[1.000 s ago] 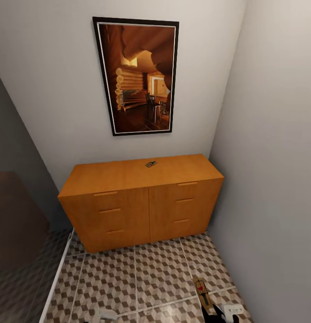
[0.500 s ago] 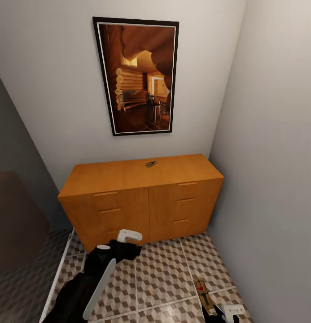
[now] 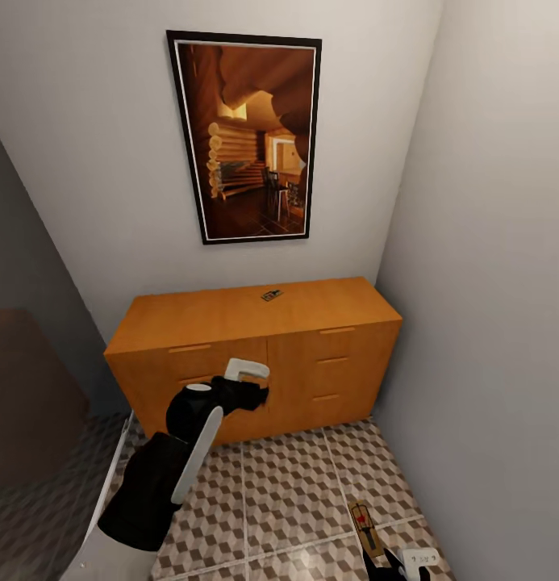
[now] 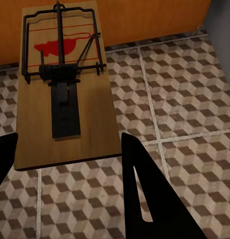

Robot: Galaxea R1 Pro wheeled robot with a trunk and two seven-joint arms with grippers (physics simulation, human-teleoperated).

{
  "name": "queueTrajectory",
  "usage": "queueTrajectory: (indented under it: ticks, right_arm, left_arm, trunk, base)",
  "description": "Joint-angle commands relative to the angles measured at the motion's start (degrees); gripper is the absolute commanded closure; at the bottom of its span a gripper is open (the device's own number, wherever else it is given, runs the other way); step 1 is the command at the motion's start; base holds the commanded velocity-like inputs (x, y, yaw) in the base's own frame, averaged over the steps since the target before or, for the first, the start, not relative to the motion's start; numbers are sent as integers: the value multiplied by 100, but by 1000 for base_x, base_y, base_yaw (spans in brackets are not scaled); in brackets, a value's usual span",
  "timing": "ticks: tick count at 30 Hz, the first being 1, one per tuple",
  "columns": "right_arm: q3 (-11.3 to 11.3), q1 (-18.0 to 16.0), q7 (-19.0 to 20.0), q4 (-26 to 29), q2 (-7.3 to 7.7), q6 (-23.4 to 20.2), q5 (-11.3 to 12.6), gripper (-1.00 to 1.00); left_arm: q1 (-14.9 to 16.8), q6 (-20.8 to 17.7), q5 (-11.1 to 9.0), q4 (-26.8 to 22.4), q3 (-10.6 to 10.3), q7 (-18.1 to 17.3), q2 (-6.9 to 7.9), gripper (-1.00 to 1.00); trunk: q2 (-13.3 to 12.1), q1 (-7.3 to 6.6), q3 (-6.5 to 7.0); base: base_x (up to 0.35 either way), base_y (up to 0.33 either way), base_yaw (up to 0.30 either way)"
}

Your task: Take the four mousetraps from the cabinet in the bathroom and place them on the bathroom floor. Make sure all four end up on the same floor surface, and ensure that at least two of them are either under or directly next to the same bathroom sink.

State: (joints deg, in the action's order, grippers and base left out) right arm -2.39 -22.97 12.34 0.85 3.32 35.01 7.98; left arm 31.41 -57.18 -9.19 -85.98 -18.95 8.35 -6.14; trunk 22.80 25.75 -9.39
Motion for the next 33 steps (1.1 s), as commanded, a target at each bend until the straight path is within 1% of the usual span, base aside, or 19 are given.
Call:
queueTrajectory:
  ticks: [1,2,3,4,5,6,7,8,9,10,12,14,16,18,22,26,28,32,33]
  right_arm:
    - [-25,-5,52,-6,2,9,81,100]
    - [-25,-5,51,-6,2,7,81,100]
    - [-25,-5,50,-6,2,7,81,100]
    - [-25,-5,50,-6,2,7,81,100]
    - [-25,-5,50,-6,2,6,81,100]
    - [-25,-5,50,-6,2,6,81,100]
    - [-25,-5,50,-6,2,6,81,100]
    - [-25,-5,50,-6,2,6,81,100]
    - [-25,-5,50,-6,2,7,81,100]
    - [-25,-5,50,-6,2,7,81,100]
    - [-25,-5,49,-8,2,6,81,100]
    - [-25,-5,49,-10,2,6,80,100]
    - [-25,-5,49,-12,2,6,80,100]
    - [-25,-5,49,-14,2,-13,81,100]
    - [-25,-5,49,-13,2,-142,78,100]
    - [-25,-5,49,-12,2,-163,76,100]
    - [-25,-5,49,-14,2,-166,76,100]
    - [-25,-5,49,-15,2,-169,74,100]
    - [-25,-5,49,-15,2,-170,74,100]
  left_arm:
    - [133,-27,-67,27,-4,59,-6,-100]
    - [484,-37,-68,153,-4,60,-21,-100]
    - [720,-43,-70,269,-4,61,-26,-100]
    - [839,-45,-71,337,-2,61,-28,-100]
    - [1076,-49,-72,487,2,61,-33,-100]
    - [1193,-51,-73,568,6,61,-37,-100]
    - [1419,-53,-73,736,14,61,-48,-100]
    - [1526,-53,-74,821,17,61,-54,-100]
    - [1732,-54,-74,996,24,61,-68,-100]
    - [1833,-55,-74,1089,27,61,-76,-100]
    - [2244,-56,-74,1508,80,61,-94,-100]
    - [2592,-52,-74,1960,186,61,-100,-100]
    - [2769,-50,-74,2243,257,61,-102,-100]
    - [2867,-49,-74,2463,309,60,-100,-100]
    - [2957,-62,-95,2905,353,-10,-70,-100]
    - [2964,-59,-93,2960,339,-251,-40,-100]
    - [2969,-58,-93,2962,326,-414,25,-100]
    - [2970,-53,-92,2964,316,-796,204,-100]
    - [2972,-43,-86,2944,314,-1217,346,-100]
  trunk:
    - [12,3,-13]
    - [12,3,-13]
    - [12,3,-13]
    - [12,3,-13]
    - [12,3,-13]
    - [12,3,-13]
    - [12,3,-13]
    - [12,3,-13]
    - [12,3,-13]
    - [12,3,-13]
    - [12,3,-13]
    - [12,3,-13]
    - [12,3,-13]
    - [12,3,-13]
    - [12,3,-13]
    - [12,3,-13]
    - [12,3,-13]
    - [12,3,-13]
    - [12,3,-13]
  base:
    - [0,0,0]
    - [0,0,0]
    - [0,0,0]
    - [0,0,0]
    - [0,0,0]
    - [0,0,0]
    - [0,0,0]
    - [0,0,0]
    - [0,0,0]
    - [0,0,0]
    - [0,0,0]
    - [0,0,0]
    - [0,0,0]
    - [0,0,0]
    - [0,0,0]
    - [0,0,0]
    - [0,0,0]
    - [0,0,0]
    - [0,0,0]
